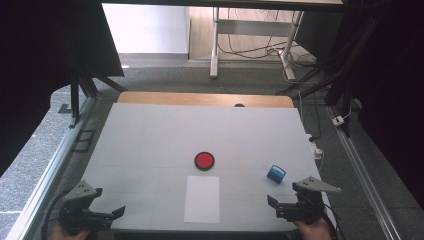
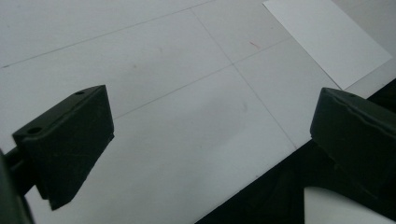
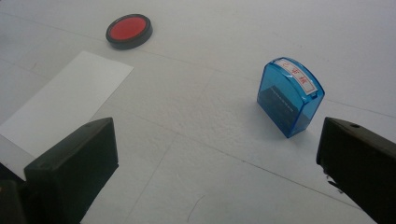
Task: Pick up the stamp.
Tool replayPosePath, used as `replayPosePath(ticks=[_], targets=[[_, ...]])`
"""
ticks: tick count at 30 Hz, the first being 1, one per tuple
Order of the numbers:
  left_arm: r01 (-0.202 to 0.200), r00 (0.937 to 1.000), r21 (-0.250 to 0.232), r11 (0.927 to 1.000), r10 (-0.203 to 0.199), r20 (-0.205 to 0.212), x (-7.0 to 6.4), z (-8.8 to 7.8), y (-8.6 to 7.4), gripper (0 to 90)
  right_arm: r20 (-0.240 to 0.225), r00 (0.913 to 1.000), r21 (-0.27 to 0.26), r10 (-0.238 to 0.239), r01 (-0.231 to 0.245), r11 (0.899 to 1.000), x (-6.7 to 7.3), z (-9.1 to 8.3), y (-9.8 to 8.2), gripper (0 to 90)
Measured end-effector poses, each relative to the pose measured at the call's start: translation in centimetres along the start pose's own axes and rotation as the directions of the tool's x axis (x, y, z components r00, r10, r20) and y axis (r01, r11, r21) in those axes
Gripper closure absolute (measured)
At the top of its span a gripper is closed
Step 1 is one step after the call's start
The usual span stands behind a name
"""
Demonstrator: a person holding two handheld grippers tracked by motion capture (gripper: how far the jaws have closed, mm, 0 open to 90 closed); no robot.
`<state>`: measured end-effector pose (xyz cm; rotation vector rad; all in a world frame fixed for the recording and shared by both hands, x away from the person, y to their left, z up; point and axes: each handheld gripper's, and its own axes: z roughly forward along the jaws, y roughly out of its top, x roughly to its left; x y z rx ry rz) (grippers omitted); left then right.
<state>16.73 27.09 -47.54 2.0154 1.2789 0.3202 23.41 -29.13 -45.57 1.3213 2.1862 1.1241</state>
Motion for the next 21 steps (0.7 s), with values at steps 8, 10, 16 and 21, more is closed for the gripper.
replayPosePath(ticks=[8, 10, 16, 21], targets=[[-0.022, 0.9989, 0.02, 0.9996, 0.023, -0.041, -0.45, 0.15, 0.03, 0.0, 0.05, 0.9982, 0.022, -0.034, 0.033, 0.999, 0.43, 0.16, 0.03, 0.0], [-0.017, 0.9992, 0.022, 0.9996, 0.017, -0.035, -0.38, 0.15, 0.01, 0.0, 0.044, 0.9985, 0.024, -0.033, 0.032, 0.999, 0.45, 0.18, 0.05, 0.0], [-0.001, 0.9996, 0.034, 0.9994, 0.002, -0.029, -0.3, 0.26, 0.06, 0.0, 0.015, 0.9997, 0.021, -0.018, 0.017, 1.0, 0.16, 0.14, 0.03, 0.0], [0.0, 0.9995, 0.033, 0.9995, 0.001, -0.03, -0.29, 0.22, 0.04, 0.0, -0.003, 1.0, 0.028, -0.005, 0.005, 1.0, -0.05, 0.25, 0.08, 0.0]])
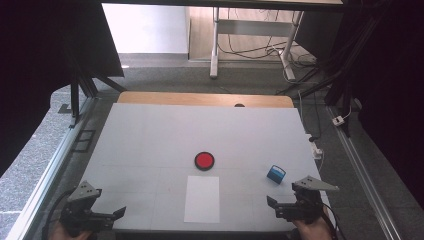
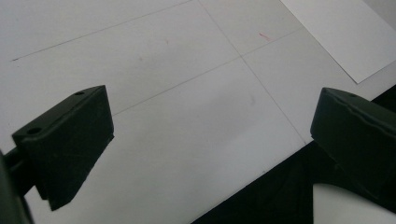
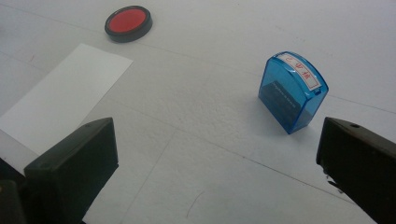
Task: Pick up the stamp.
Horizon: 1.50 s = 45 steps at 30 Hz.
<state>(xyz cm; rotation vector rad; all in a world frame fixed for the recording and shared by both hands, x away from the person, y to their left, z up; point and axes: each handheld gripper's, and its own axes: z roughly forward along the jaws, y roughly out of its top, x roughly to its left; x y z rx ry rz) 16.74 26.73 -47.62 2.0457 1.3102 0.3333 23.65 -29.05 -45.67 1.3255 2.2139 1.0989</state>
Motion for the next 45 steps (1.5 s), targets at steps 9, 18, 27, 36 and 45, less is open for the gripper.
replayPosePath(ticks=[9, 18, 27, 36, 45], targets=[[-0.015, 0.9998, 0.003, 0.9999, 0.015, -0.011, -0.2, -0.1, -0.1, 0.0, -0.017, 0.9997, 0.01, -0.017, 0.017, 1.0, 0.2, 0.1, 0.1, 0.0], [-0.017, 0.9998, 0.007, 0.9998, 0.017, -0.011, -0.1, 0.0, -0.2, 0.0, -0.034, 0.9982, 0.013, -0.049, 0.05, 0.999, 0.1, 0.0, 0.5, 0.0], [-0.011, 0.9999, 0.007, 0.9999, 0.011, -0.008, 0.0, 0.0, -0.2, 0.0, -0.039, 0.9963, 0.008, -0.076, 0.077, 0.997, 0.1, 0.1, 0.9, 0.0], [-0.011, 0.9999, 0.008, 0.9999, 0.011, -0.007, -0.1, 0.0, -0.2, 0.0, -0.061, 0.9925, 0.01, -0.106, 0.107, 0.994, -0.2, 0.5, 1.4, 0.0], [0.0, 1.0, 0.001, 1.0, 0.0, 0.0, 0.1, -0.1, -0.3, 0.0, -0.064, 0.9894, 0.013, -0.13, 0.131, 0.991, -0.4, 0.9, 2.2, 0.0]])
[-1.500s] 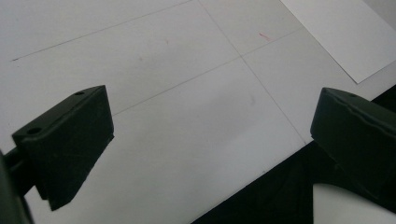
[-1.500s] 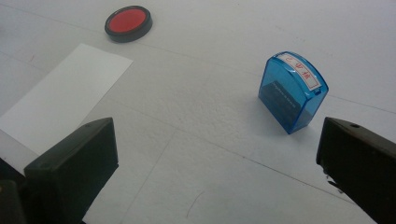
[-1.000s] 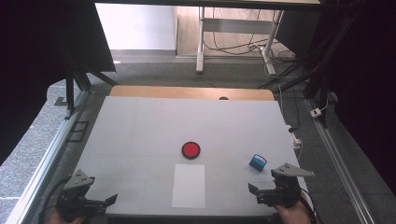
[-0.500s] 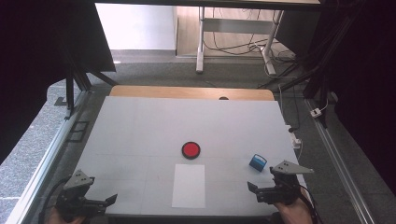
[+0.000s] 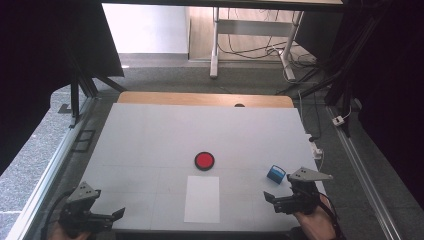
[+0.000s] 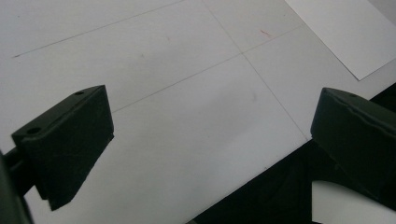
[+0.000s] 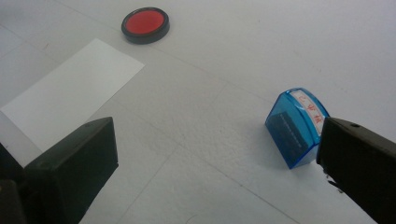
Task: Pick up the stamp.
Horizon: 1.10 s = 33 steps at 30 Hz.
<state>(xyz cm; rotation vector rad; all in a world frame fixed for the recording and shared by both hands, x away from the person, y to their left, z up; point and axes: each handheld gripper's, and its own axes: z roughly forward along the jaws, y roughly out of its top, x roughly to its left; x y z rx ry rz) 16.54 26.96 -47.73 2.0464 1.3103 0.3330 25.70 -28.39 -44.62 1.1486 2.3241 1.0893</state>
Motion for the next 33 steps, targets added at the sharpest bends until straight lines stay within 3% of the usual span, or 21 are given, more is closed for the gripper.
replayPosePath(ticks=[7, 15, 25, 27, 33], targets=[[-0.004, 1.0, 0.002, 1.0, 0.004, 0.002, -0.1, 0.0, 0.0, 0.0, 0.008, 0.9999, 0.017, -0.011, 0.011, 1.0, -0.3, 0.3, 0.8, 0.0], [-0.008, 1.0, 0.002, 1.0, 0.008, 0.002, -0.2, 0.0, 0.0, 0.0, 0.069, 0.9965, 0.052, -0.047, 0.044, 0.998, -0.5, 0.9, 1.3, 0.0], [-0.007, 1.0, 0.002, 1.0, 0.006, 0.006, -0.1, 0.0, 0.0, 0.0, 0.059, 0.9977, 0.059, -0.035, 0.032, 0.998, -1.6, 1.5, 2.3, 0.0], [-0.007, 0.9999, 0.001, 1.0, 0.007, 0.009, -0.1, 0.0, 0.0, 0.0, 0.05, 0.9986, 0.064, -0.014, 0.011, 0.998, -2.1, 1.8, 2.6, 0.0], [-0.008, 0.9999, -0.004, 1.0, 0.008, 0.009, -0.1, 0.0, 0.0, 0.0, 0.044, 0.9985, 0.096, -0.032, 0.028, 0.995, -3.0, 2.9, 2.8, 0.0]])
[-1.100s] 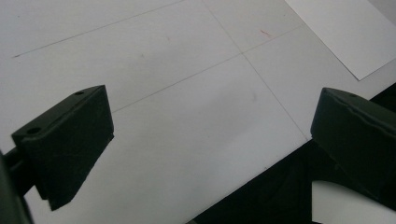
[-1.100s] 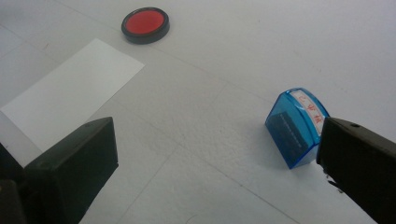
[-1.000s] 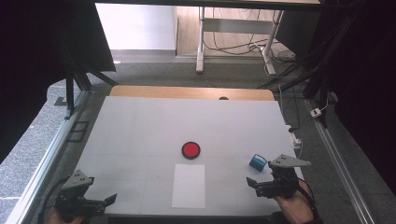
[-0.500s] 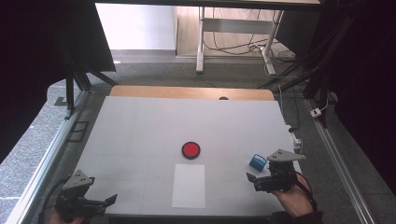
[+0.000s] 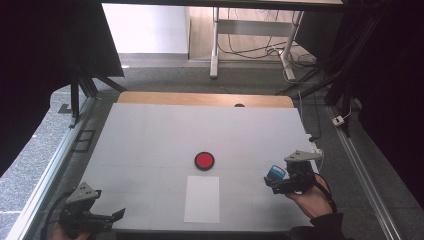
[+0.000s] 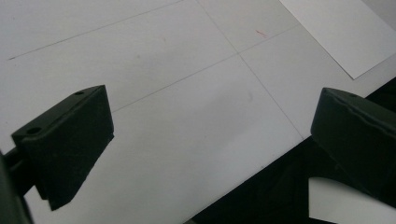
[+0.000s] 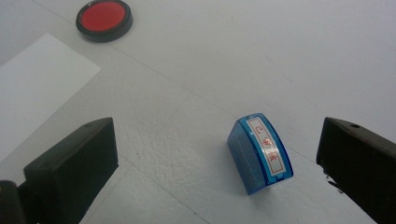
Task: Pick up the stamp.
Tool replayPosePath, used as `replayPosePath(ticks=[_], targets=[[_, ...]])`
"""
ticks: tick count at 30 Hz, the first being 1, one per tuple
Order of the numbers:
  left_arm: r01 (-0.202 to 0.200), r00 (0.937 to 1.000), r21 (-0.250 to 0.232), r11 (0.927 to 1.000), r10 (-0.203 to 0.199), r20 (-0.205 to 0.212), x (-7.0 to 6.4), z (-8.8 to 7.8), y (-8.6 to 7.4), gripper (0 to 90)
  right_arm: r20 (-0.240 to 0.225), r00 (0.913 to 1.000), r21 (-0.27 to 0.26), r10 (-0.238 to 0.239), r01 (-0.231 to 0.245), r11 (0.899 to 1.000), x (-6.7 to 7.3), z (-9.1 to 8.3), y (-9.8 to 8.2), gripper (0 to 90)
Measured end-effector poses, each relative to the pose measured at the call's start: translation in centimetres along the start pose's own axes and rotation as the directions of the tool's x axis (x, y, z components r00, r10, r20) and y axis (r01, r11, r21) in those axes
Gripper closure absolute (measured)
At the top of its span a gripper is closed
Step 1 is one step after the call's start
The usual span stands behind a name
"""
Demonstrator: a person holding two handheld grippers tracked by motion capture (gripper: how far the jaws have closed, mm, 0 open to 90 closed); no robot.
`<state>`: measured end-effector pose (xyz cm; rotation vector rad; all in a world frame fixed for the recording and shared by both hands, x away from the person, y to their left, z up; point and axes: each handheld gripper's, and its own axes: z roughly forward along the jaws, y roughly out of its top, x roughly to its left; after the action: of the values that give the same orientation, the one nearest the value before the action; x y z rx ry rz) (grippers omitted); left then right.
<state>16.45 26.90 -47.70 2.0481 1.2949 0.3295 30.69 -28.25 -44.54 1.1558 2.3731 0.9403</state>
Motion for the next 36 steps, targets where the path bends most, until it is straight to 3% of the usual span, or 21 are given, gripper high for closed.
replayPosePath(ticks=[9, 17, 18, 21, 22, 27, 28, 36], targets=[[0.0, 1.0, 0.002, 1.0, 0.0, 0.01, 0.1, 0.0, 0.0, 0.0, 0.006, 0.9984, 0.07, -0.055, 0.055, 0.996, -1.3, 1.7, -0.2, 0.0], [-0.003, 0.9999, 0.008, 1.0, 0.003, 0.012, 0.0, 0.1, 0.0, 0.0, -0.01, 0.9972, 0.111, -0.074, 0.075, 0.991, -2.4, 2.7, -0.4, 2.3], [-0.003, 0.9999, 0.008, 1.0, 0.003, 0.012, 0.0, 0.1, 0.0, 0.0, -0.013, 0.9965, 0.123, -0.083, 0.084, 0.989, -2.6, 2.8, -0.4, 8.9], [-0.002, 0.9999, 0.008, 1.0, 0.002, 0.014, 0.0, 0.1, 0.0, 0.0, -0.032, 0.9965, 0.121, -0.077, 0.081, 0.989, -2.8, 2.8, -0.4, 15.4], [-0.001, 0.9999, 0.007, 1.0, 0.001, 0.012, 0.0, 0.1, 0.0, 0.0, -0.046, 0.996, 0.12, -0.077, 0.082, 0.989, -3.1, 2.8, -0.3, 22.0], [-0.002, 0.9999, 0.009, 1.0, 0.002, 0.013, 0.0, 0.1, 0.1, 0.0, -0.057, 0.9944, 0.13, -0.089, 0.096, 0.987, -3.5, 2.9, -0.2, 35.0], [-0.002, 0.9999, 0.01, 0.9999, 0.002, 0.013, 0.0, 0.1, 0.1, 0.0, -0.063, 0.9942, 0.131, -0.087, 0.094, 0.987, -3.7, 2.9, -0.1, 41.5], [-0.002, 0.9998, 0.014, 0.9999, 0.001, 0.018, 0.1, 0.1, 0.1, 0.0, -0.092, 0.9924, 0.144, -0.082, 0.095, 0.985, -4.4, 3.1, -0.1, 54.6]])
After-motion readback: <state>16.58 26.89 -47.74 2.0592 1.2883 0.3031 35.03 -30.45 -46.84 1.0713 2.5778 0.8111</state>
